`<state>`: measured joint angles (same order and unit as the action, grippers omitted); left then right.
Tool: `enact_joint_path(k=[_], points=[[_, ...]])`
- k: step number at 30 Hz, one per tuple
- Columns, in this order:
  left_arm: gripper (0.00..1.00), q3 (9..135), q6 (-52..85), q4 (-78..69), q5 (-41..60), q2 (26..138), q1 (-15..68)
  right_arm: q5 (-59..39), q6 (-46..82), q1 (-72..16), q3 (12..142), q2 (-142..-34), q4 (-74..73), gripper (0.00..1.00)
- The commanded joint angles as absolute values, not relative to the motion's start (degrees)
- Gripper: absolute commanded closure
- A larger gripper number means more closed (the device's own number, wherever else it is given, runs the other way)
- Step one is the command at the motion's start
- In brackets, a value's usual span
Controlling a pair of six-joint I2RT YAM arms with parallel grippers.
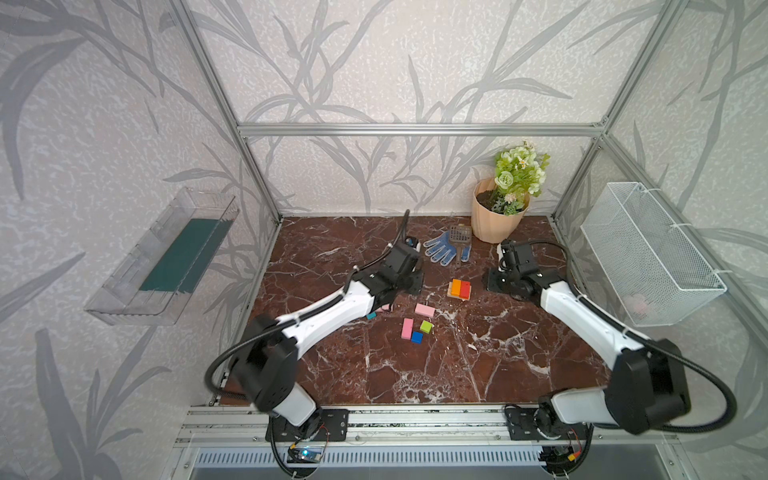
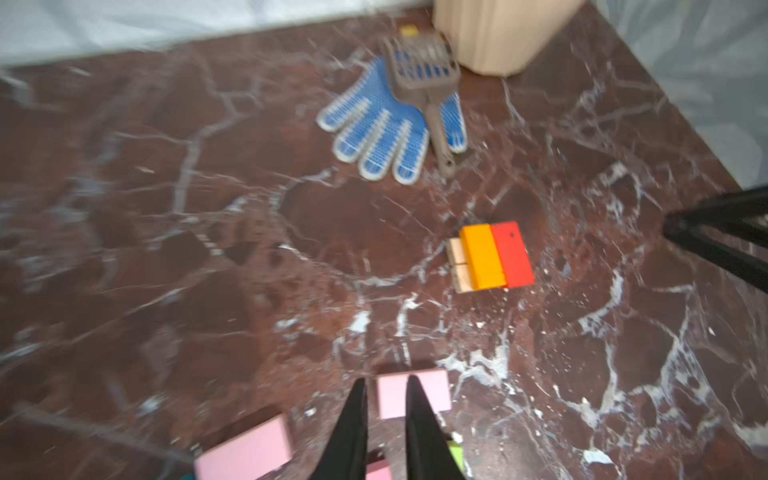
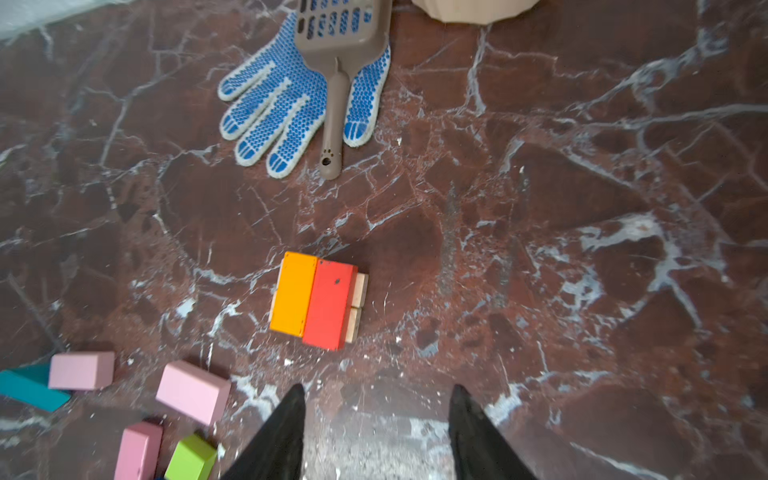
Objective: Build the wood block tower
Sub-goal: 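Open both grippers and raise them away from the blocks, then move the right gripper to the long pink block and close on it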
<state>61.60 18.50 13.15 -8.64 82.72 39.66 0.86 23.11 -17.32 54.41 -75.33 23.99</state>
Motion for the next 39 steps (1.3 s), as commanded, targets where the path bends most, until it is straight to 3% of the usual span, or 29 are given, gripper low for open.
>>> enact_joint_path(k=[1,8,12,16,24,39], points=[[0.73,49.85,17.0,5.87,-23.71,72.45,37.34,-2.62,20.74,-21.1,49.05,-68.55,20.14,0.4],[0.57,28.97,22.47,2.56,-35.22,52.9,27.03,-4.69,14.72,-34.49,46.56,-67.04,16.29,0.38],[0.42,19.55,23.61,-3.43,-36.32,45.43,24.66,-5.85,11.52,-40.03,47.5,-72.94,16.06,0.37],[0.36,16.14,22.8,-7.01,-34.33,41.35,24.43,-3.32,9.44,-44.46,52.27,-81.95,19.74,0.36],[0.34,15.64,23.14,-7.73,-33.79,41.68,24.3,4.31,11.93,-45.0,67.08,-100.38,29.24,0.36],[0.34,15.63,22.81,-8.33,-32.21,42.14,24.34,4.59,8.29,-44.21,77.49,-114.48,33.23,0.37]])
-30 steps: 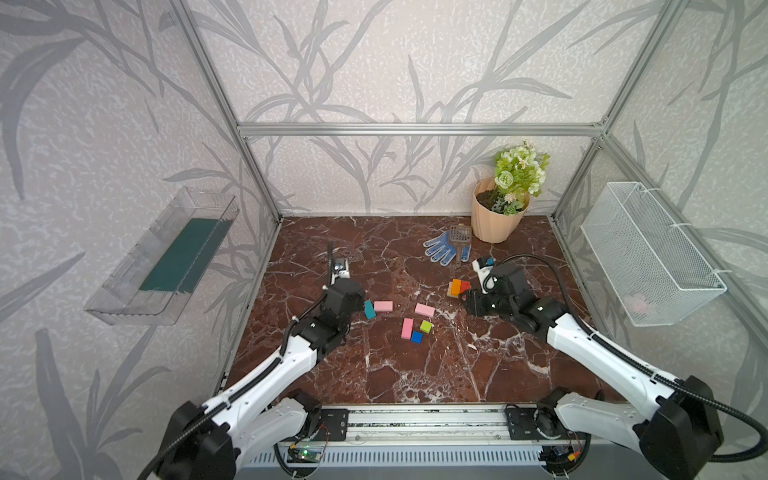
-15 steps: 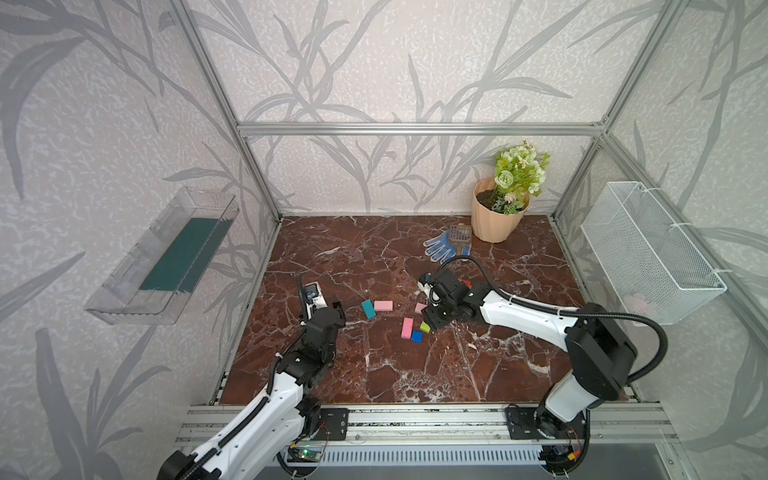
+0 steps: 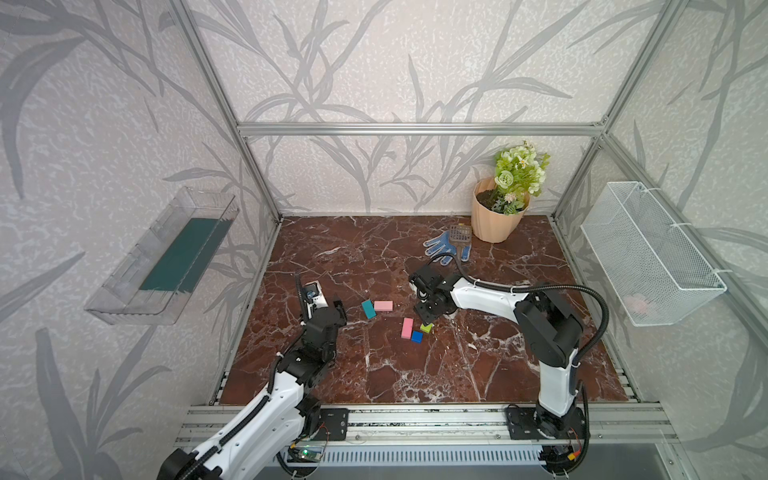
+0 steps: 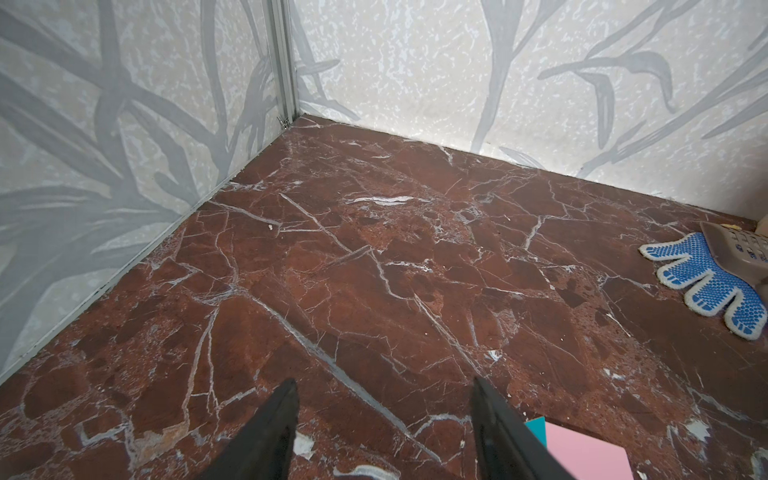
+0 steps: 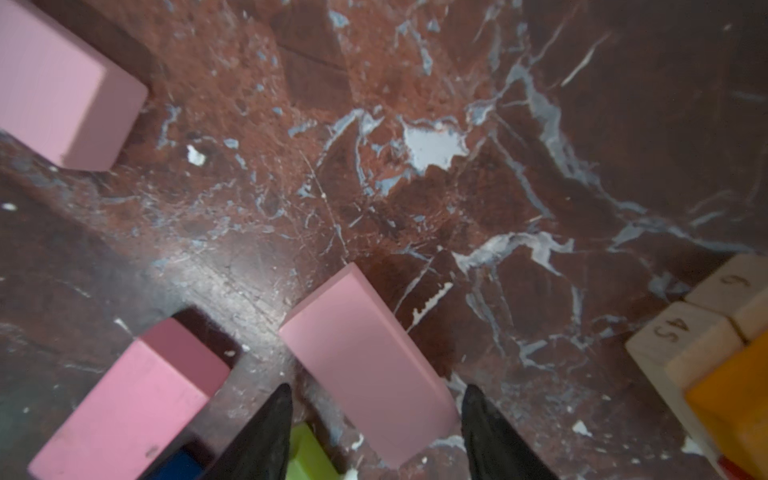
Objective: Build the wood block tower
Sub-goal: 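Move the right gripper to the long pink block and close on it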
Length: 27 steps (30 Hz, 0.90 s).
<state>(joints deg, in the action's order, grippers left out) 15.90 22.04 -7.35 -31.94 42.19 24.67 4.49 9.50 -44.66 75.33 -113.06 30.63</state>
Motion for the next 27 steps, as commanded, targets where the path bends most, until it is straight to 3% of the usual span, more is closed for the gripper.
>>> enact_joint_path(k=[1,12,15,19,27], points=[[0.34,15.64,22.76,-8.34,-31.92,42.19,24.3,4.41,8.16,-44.06,78.3,-115.21,33.77,0.38],[0.33,15.56,22.4,-8.82,-30.85,42.42,24.35,2.2,5.87,-43.86,82.47,-118.34,35.65,0.47],[0.33,15.51,22.5,-8.79,-31.02,42.42,24.29,2.49,6.35,-43.68,83.99,-118.81,37.68,0.46],[0.33,15.53,22.33,-9.01,-30.68,42.37,24.35,5.27,8.6,-43.68,81.8,-116.44,37.2,0.36],[0.33,14.93,22.32,-9.04,-30.42,41.09,24.35,9.22,11.46,-42.69,73.99,-112.28,35.55,0.35]])
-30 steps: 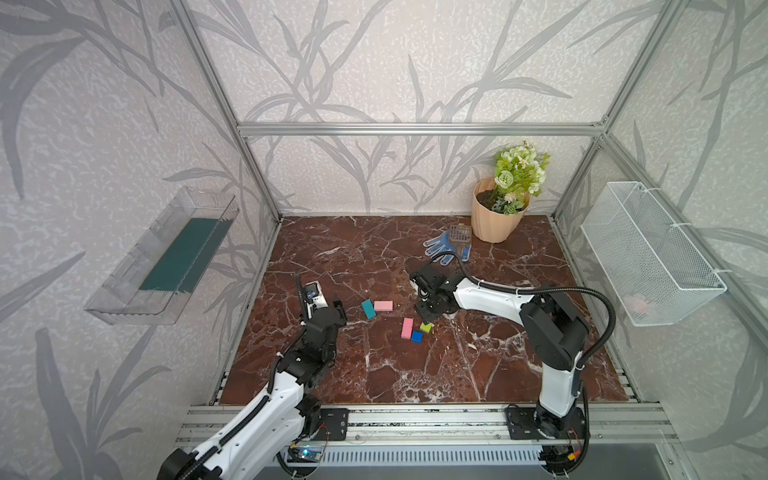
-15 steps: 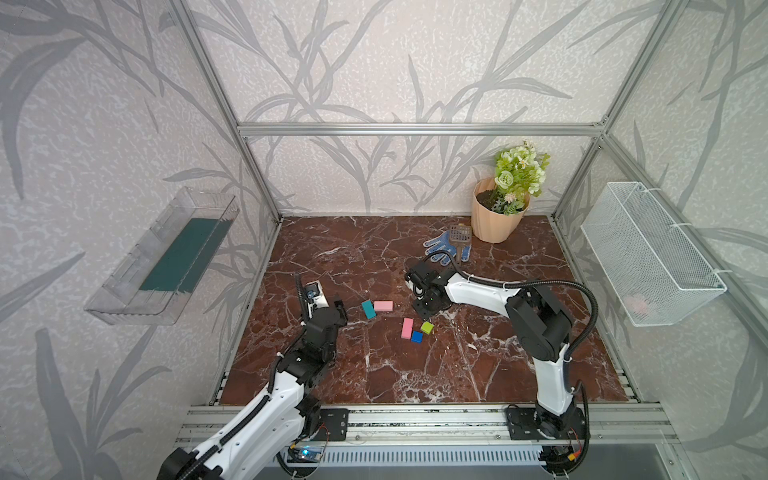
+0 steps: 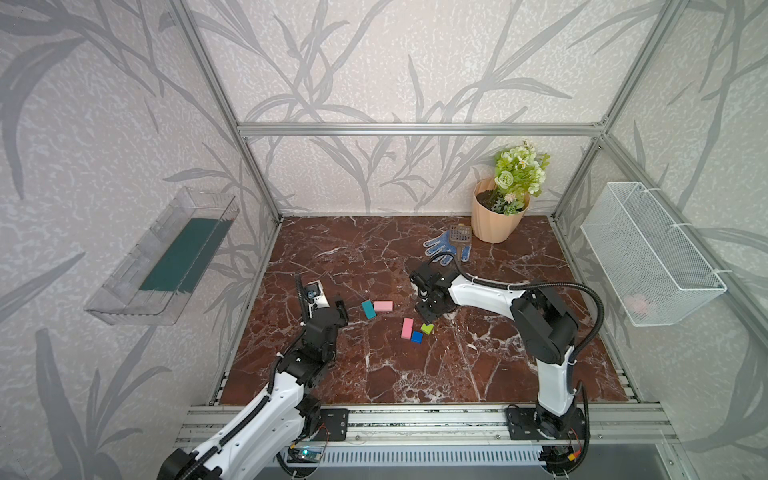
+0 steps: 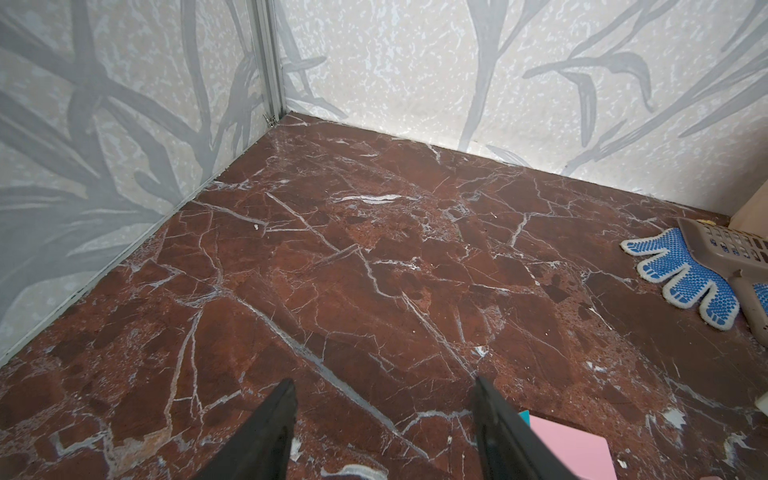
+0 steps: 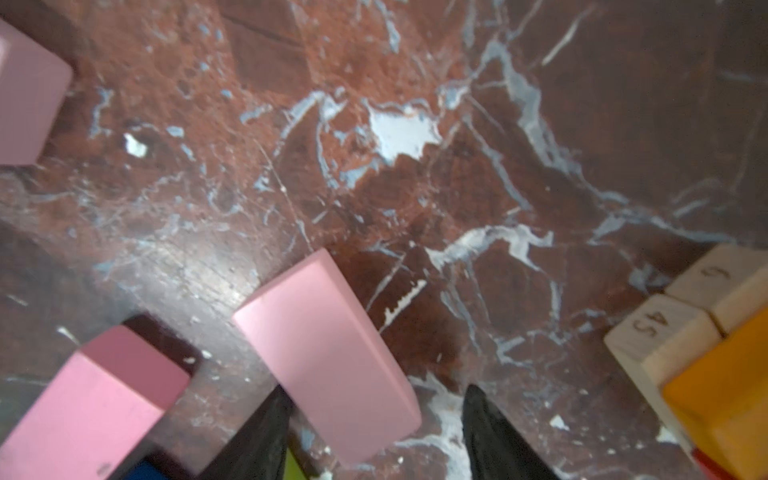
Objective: Build the wood block tower
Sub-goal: 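Move the right gripper to the long pink block and close on it, then lift the pink block with the right gripper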
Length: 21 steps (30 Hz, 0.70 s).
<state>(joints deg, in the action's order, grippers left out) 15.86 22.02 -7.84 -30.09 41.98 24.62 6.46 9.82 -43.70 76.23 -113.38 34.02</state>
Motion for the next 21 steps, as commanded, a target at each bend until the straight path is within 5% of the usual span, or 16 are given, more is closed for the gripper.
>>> enact_joint_path(k=[1,21], points=[[0.33,14.84,22.3,-9.05,-30.35,40.81,24.35,9.15,11.89,-42.23,73.31,-112.01,35.15,0.36],[0.31,13.45,22.27,-8.87,-29.98,37.54,24.33,3.01,18.81,-39.2,70.75,-108.53,28.17,0.37]])
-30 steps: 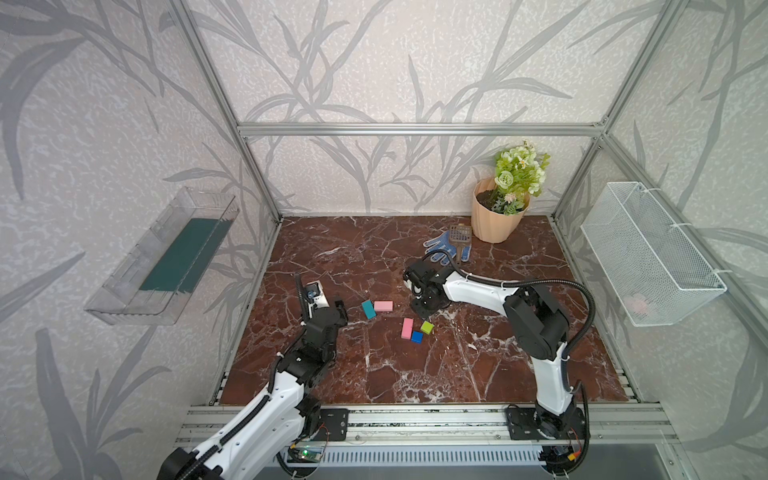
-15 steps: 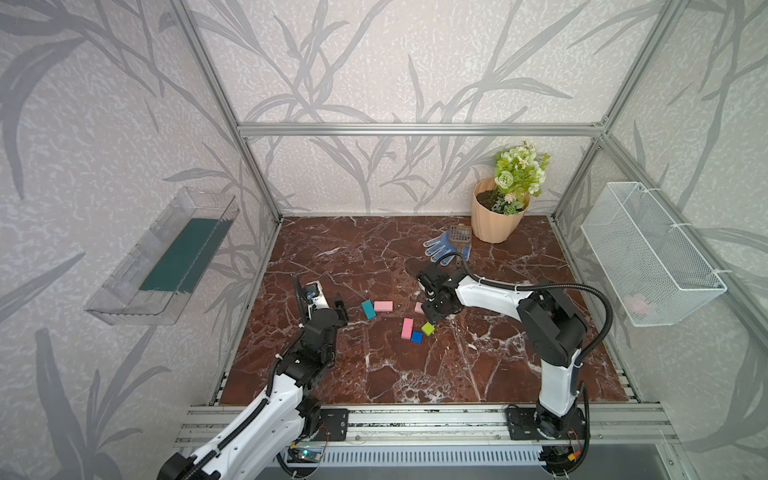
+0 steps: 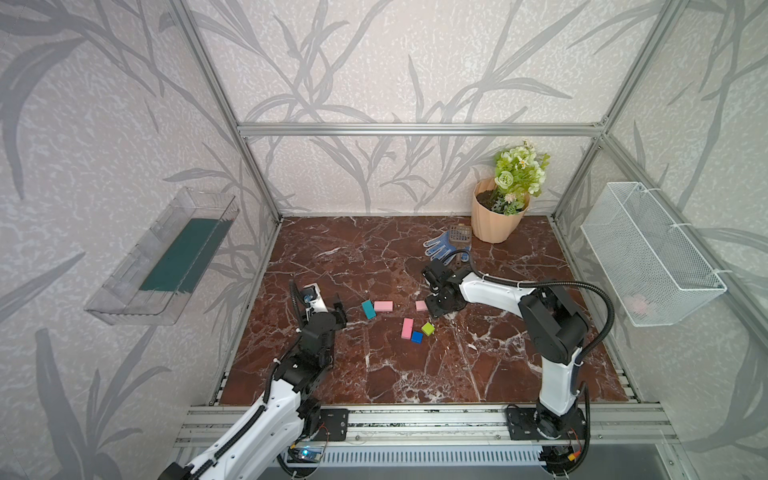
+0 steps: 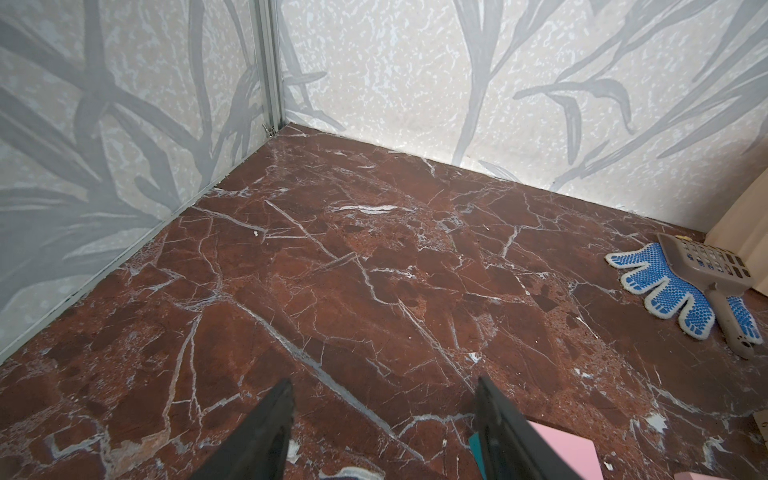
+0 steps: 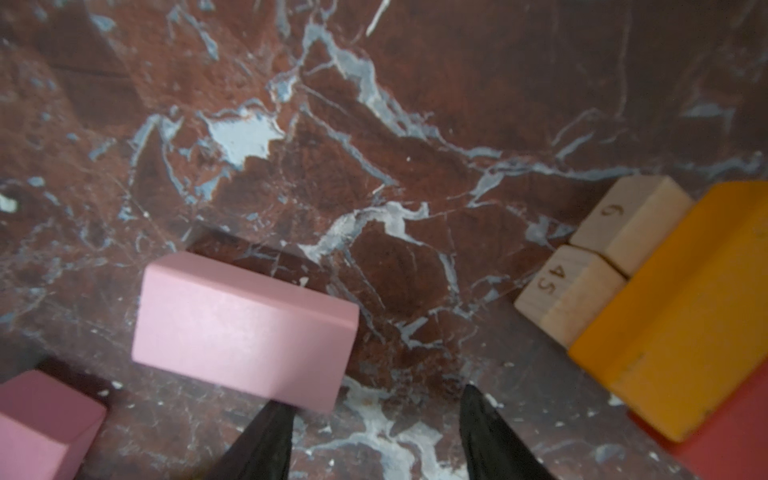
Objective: Build the wood block tower
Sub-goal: 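Lift the pink block with the right gripper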
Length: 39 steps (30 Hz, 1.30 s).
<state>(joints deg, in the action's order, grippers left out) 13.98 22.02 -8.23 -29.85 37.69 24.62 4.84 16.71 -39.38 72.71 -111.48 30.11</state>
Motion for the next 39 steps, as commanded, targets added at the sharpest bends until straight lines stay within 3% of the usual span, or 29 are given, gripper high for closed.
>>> enact_joint_path(k=[1,9,16,26,35,39], points=[[0.31,13.45,22.19,-8.88,-29.92,37.69,24.34,2.37,19.42,-39.33,69.54,-107.54,26.97,0.36],[0.31,13.44,22.23,-9.06,-29.88,37.72,24.35,0.75,25.06,-42.17,65.77,-103.54,23.39,0.17],[0.31,13.35,22.23,-8.79,-29.58,37.4,24.35,2.59,27.56,-43.15,71.33,-109.67,25.77,0.15],[0.31,13.34,22.15,-8.96,-29.4,37.54,24.35,7.91,29.42,-44.34,77.45,-115.33,30.16,0.2],[0.32,13.18,22.06,-8.97,-29.2,37.09,24.32,8.88,30.75,-45.68,78.87,-117.17,30.81,0.34],[0.32,12.98,22.15,-9.05,-29.13,36.81,24.3,8.94,31.07,-46.73,80.84,-118.78,31.93,0.36]])
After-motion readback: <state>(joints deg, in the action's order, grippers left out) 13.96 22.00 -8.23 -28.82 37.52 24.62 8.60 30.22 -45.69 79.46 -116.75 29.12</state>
